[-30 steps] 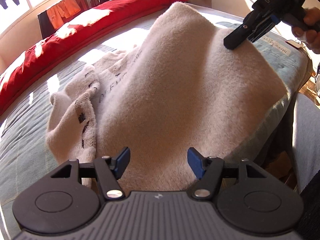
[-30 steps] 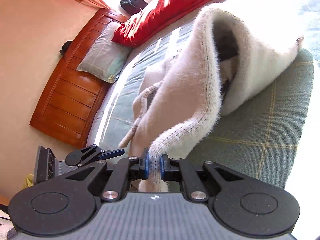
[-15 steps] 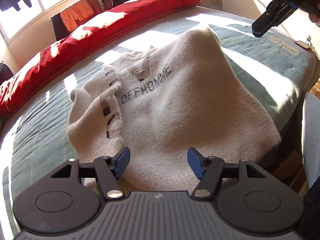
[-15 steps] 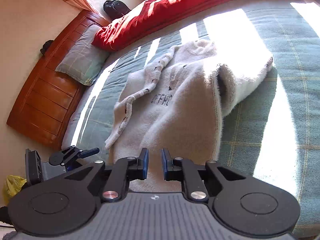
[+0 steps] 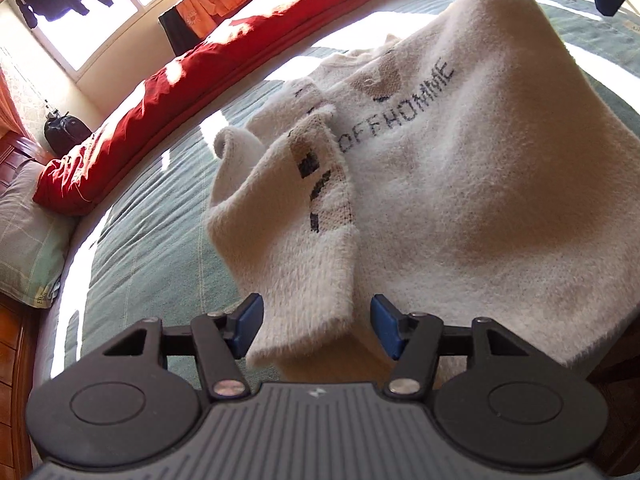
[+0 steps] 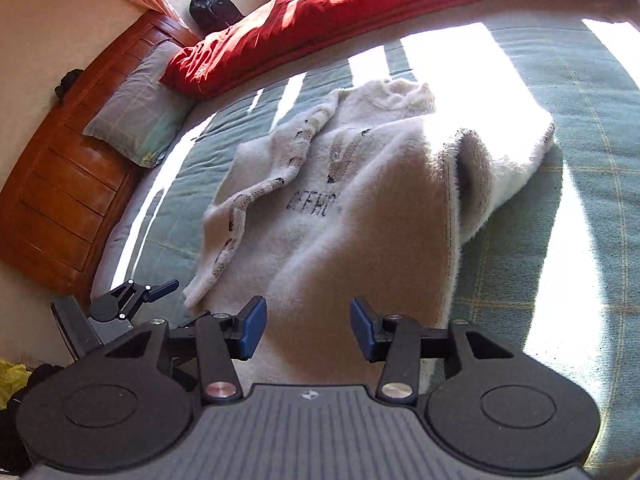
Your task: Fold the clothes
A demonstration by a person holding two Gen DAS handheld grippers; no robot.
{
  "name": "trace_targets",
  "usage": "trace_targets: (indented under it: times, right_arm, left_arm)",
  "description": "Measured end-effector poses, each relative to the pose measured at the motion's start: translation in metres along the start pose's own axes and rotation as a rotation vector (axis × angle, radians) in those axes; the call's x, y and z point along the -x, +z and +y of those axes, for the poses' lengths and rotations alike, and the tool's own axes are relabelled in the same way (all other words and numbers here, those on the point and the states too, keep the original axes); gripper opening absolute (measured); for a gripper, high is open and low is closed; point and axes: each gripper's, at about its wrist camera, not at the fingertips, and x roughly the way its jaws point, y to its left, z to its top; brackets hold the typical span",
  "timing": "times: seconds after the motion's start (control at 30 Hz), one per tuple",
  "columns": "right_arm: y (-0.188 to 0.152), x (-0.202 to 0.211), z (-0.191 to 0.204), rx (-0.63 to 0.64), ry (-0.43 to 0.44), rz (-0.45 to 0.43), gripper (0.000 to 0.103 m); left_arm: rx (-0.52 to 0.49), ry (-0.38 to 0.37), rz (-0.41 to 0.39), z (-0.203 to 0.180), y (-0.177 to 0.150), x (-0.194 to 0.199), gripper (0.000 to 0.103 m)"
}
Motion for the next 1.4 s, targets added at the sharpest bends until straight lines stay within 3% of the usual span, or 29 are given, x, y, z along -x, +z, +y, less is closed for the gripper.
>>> trace_targets:
  times: [0.07,0.37,0.83,0.93,1.03,1.1,1.17,1.27,1.4]
  right_arm:
    - [0.002,-0.005,-0.001,-0.011,0.008,0.001,0.052]
    - [0.011,-0.018,-0.005,-0.043,0.034,-0.004,0.052]
    - [0.011,-0.02,-0.011,-0.035,-0.006,0.002,0.055]
    - [0.01,-0.023,-0.011,-0.029,-0.017,0.01,0.055]
    - [0.007,-0.025,-0.01,-0.028,-0.011,0.014,0.056]
    - [0.006,-0.028,-0.01,-0.028,-0.007,0.019,0.058]
    - [0.007,-0.031,-0.011,-0.033,-0.007,0.025,0.058]
    - [0.007,-0.036,-0.01,-0.04,-0.003,0.031,0.058]
    - [0.003,-0.04,-0.011,-0.041,-0.001,0.041,0.058]
  left_arm:
    - [0.051,0.008,0.024,0.012,0.001,-0.006,0.006]
    - [0.193,0.12,-0.033,0.093,0.016,0.003,0.005]
    - [0.444,0.315,-0.053,0.222,0.042,-0.026,0.001]
    - [0.493,0.245,-0.047,0.237,0.039,-0.033,0.003]
    - [0.45,0.093,-0.107,0.22,0.035,-0.028,0.012]
    - [0.329,-0.013,-0.12,0.19,0.034,-0.025,0.04]
    - [0.237,-0.077,-0.121,0.164,0.033,-0.025,0.05]
    - [0.181,-0.199,-0.096,0.131,0.031,-0.023,0.052]
    - [0.132,-0.278,-0.061,0.091,0.023,-0.018,0.056]
